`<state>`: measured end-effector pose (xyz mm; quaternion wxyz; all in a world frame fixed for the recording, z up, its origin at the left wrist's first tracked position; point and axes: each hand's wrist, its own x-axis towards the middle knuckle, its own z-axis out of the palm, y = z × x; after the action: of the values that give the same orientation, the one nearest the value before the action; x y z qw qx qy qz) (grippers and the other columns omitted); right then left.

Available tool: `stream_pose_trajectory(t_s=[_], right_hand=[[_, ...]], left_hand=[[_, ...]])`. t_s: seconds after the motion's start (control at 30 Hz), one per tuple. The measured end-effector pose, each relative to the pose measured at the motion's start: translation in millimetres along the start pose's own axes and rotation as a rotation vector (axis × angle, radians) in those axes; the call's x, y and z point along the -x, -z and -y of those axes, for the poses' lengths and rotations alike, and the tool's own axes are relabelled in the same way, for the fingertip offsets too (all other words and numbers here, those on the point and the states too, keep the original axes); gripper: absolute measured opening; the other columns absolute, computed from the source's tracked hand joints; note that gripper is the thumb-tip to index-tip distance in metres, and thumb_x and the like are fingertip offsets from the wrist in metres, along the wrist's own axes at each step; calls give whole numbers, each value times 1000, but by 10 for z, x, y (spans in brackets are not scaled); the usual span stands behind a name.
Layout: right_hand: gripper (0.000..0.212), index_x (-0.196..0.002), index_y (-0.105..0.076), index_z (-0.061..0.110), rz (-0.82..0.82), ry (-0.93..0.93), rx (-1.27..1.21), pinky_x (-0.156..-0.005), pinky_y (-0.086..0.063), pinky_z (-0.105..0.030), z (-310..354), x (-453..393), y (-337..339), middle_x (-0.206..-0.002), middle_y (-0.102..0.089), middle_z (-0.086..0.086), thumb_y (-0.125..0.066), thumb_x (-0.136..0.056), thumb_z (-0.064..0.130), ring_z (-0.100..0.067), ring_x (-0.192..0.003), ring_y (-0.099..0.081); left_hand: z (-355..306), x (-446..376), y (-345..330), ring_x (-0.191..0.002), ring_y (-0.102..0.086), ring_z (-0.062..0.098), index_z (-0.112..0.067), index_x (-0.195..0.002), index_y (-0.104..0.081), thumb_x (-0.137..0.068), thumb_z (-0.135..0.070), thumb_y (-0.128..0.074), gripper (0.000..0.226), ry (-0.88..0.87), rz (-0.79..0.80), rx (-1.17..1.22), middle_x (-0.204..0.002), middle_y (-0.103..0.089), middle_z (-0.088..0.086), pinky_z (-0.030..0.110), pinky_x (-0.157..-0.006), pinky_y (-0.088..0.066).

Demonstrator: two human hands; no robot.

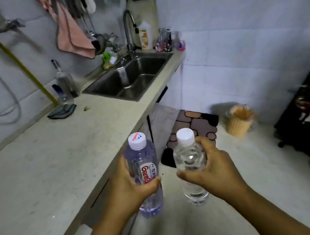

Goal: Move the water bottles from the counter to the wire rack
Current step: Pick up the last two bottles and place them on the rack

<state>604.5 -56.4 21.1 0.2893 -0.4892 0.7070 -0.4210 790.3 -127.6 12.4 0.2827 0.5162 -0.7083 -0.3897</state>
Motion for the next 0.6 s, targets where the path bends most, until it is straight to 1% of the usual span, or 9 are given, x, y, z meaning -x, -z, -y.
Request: stream_pose_trajectory(t_s=[0.07,0.17,0.23,0.3,0.33,0.43,0.47,0.53,0.6], right_hand=[[62,-100,-40,45,-44,-36,-1,-76,-48,-23,-228,-83,265,-92,-60,19,-83,-57,32,-6,-87,-61],[64,-102,-40,43,-127,-84,8,-78,-49,-25,-524,-282,583,-93,-59,18,-84,-57,32,-10,-88,-61],[66,-103,-40,43,-182,-129,-9,-74,-48,-21,-726,-484,837,-91,-59,19,-84,-56,30,-8,-85,-61],[69,-104,-41,43,-212,-169,-16,-70,-46,-17,-904,-756,1082,-91,-58,21,-85,-54,30,-4,-84,-60],[69,-105,-41,42,-287,-208,-19,-70,-46,-17,-1114,-1062,1362,-92,-59,21,-85,-53,29,-5,-84,-60],[67,-104,-39,43,-390,-289,-9,-69,-45,-16,-1388,-1499,1781,-91,-58,21,-84,-56,29,-2,-80,-59],[66,-101,-38,45,-387,-296,3,-66,-44,-13,-1405,-1497,1790,-87,-57,24,-84,-56,29,2,-78,-58],[63,-95,-38,47,-404,-303,13,-62,-41,-9,-1422,-1536,1869,-82,-54,30,-84,-57,28,6,-75,-55],[63,-99,-43,44,-494,-346,14,-63,-42,-11,-1582,-1759,2182,-84,-58,25,-85,-56,27,0,-77,-59]], left_hand=[[-122,-179,-346,-85,-59,1,-30,-115,-39,-58,-18,-85,75,-47,51,-20,-106,-59,-4,7,-63,-46],[-318,-502,-809,-92,-62,10,-36,-113,-37,-55,-25,-86,76,-88,113,-48,-103,-58,-12,26,-78,-52],[-441,-821,-1154,-93,-60,10,-37,-115,-35,-56,-25,-86,78,-114,171,-43,-101,-55,-15,25,-78,-51],[-593,-1205,-1461,-90,-61,7,-44,-110,-35,-56,-23,-86,78,-147,223,-20,-100,-56,-18,26,-76,-53],[-752,-1635,-1804,-88,-62,5,-46,-108,-35,-55,-23,-86,78,-176,267,-7,-99,-57,-19,28,-77,-55],[-1057,-2250,-2292,-88,-65,10,-41,-113,-35,-54,-19,-86,80,-184,349,-22,-104,-64,-8,37,-77,-58],[-1079,-2253,-2323,-90,-65,15,-40,-113,-34,-56,-18,-85,79,-189,342,-37,-106,-64,-5,36,-77,-57],[-1146,-2333,-2396,-92,-63,19,-37,-111,-33,-60,-16,-83,75,-210,372,-25,-107,-62,-2,24,-72,-53],[-1365,-2686,-2727,-87,-63,18,-34,-111,-37,-64,-15,-81,68,-211,439,17,-106,-64,-2,15,-65,-47]])
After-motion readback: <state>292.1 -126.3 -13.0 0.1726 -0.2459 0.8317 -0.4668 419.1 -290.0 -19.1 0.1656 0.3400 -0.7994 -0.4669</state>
